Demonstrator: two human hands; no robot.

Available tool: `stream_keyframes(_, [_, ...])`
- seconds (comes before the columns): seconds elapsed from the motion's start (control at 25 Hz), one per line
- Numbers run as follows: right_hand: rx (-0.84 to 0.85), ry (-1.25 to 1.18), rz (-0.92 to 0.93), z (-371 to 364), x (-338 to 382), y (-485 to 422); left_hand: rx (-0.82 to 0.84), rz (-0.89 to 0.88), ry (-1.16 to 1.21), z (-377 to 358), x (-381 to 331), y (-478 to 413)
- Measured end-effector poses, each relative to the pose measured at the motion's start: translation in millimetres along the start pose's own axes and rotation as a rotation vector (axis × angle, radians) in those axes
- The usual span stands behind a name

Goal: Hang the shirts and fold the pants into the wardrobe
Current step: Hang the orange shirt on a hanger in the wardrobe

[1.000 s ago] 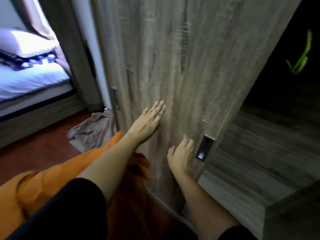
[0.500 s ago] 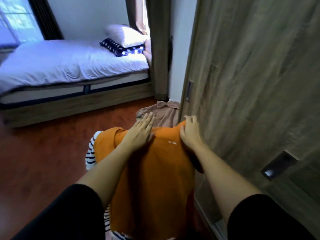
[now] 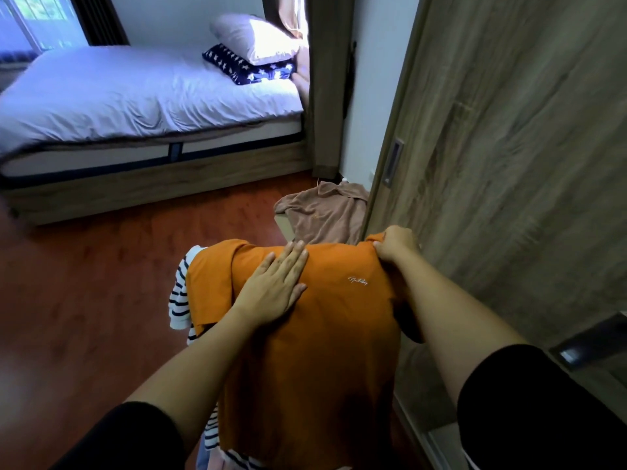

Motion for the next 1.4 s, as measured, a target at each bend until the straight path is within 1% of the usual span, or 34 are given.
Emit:
stream_keyframes(0.08, [-0.131,-0.212,0.037,13.7,-0.5,2.9,-0.004,0.002,-0.012,0.5,1.2,-1.3])
stream_keyframes(0.12, [-0.164,-0.359,0.086,18.4,-0.9,4.3,-0.002,0.003,-0.017,-0.1,1.4,-0.8])
stream_keyframes(0.16, [-0.144,-0.497,0.159,22.8,0.5,8.4,-0.006,0.009,-0.016,0.2,1.0,-0.7])
stream_keyframes(0.2, [-0.073,-0.598,0.231,23.8,2.8,13.5,-0.004,0.016,-0.009,-0.1,1.4,-0.2])
stream_keyframes(0.28, [0.124,-0.675,0.339,25.6,8.7,31.2,-0.007,0.029,-0.012,-0.5,1.1,1.2])
stream_keyframes(0.36, [0.237,-0.646,0.402,30.7,9.6,42.6,0.005,0.032,-0.009,-1.7,1.3,-0.2])
stream_keyframes(0.52, [0.326,-0.548,0.433,52.5,10.5,60.9,0.027,0.018,0.036,0.8,-1.8,0.2])
stream_keyframes(0.56, [0.338,-0.567,0.444,56.8,13.7,67.1,0.032,0.018,0.11,1.2,-2.4,0.5])
stream_keyframes(0.64, [0.31,-0.611,0.482,64.3,20.6,79.5,0.031,0.083,0.377,11.0,-0.5,-1.5])
stream_keyframes(0.68, [0.262,-0.619,0.507,68.9,23.1,82.8,-0.019,0.158,0.53,18.1,5.0,-5.5])
stream_keyframes(0.72, [0.216,-0.611,0.531,72.0,25.1,84.1,-0.103,0.266,0.626,25.4,16.5,-10.1])
stream_keyframes(0.76, [0.191,-0.577,0.539,72.9,25.8,84.0,-0.164,0.403,0.643,29.2,32.9,-13.4])
stream_keyframes(0.8, [0.193,-0.514,0.529,71.2,26.2,84.1,-0.176,0.541,0.578,31.2,50.8,-14.7])
stream_keyframes(0.84, [0.211,-0.413,0.517,66.5,25.5,83.0,-0.128,0.656,0.481,30.2,68.1,-14.1])
stream_keyframes(0.88, [0.231,-0.283,0.51,60.5,24.6,82.0,-0.031,0.738,0.4,26.0,83.2,-11.7])
stream_keyframes(0.96, [0.24,-0.044,0.488,48.6,18.5,77.6,0.156,0.81,0.343,18.1,97.9,-6.0])
stream_keyframes(1.0, [0.233,0.04,0.458,43.9,14.4,74.3,0.186,0.808,0.342,14.9,100.1,-5.7])
stream_keyframes(1.04, [0.226,0.092,0.418,41.0,10.4,72.2,0.173,0.792,0.341,13.7,101.1,-7.3])
stream_keyframes(1.12, [0.209,0.132,0.358,41.9,8.3,72.5,0.094,0.805,0.357,18.8,106.1,-6.0])
stream_keyframes(1.16, [0.184,0.117,0.359,45.8,8.9,72.8,0.016,0.828,0.391,23.6,108.8,-3.6])
stream_keyframes(1.24, [0.116,-0.005,0.414,54.2,16.5,74.3,-0.226,0.878,0.508,42.5,114.1,10.3])
stream_keyframes(1.28, [0.101,-0.094,0.439,57.7,20.2,75.6,-0.372,0.865,0.566,56.4,112.2,19.4])
stream_keyframes(1.32, [0.11,-0.167,0.451,59.0,22.9,76.1,-0.485,0.814,0.618,69.2,105.1,28.1])
stream_keyframes(1.36, [0.13,-0.201,0.463,57.7,26.7,77.9,-0.541,0.746,0.655,76.7,94.8,37.8])
stream_keyframes(1.4, [0.139,-0.207,0.465,55.2,30.1,79.0,-0.563,0.681,0.668,79.7,84.6,47.9])
Point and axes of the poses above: each hand's wrist, its own y-axis away from the middle knuckle, its own z-axis out of the back of the hand, x = y × z, the point moved 7 cm from there along -y, towards the middle knuckle, and after that the axes turned 4 degrees about -y, right-handed, at the moved point
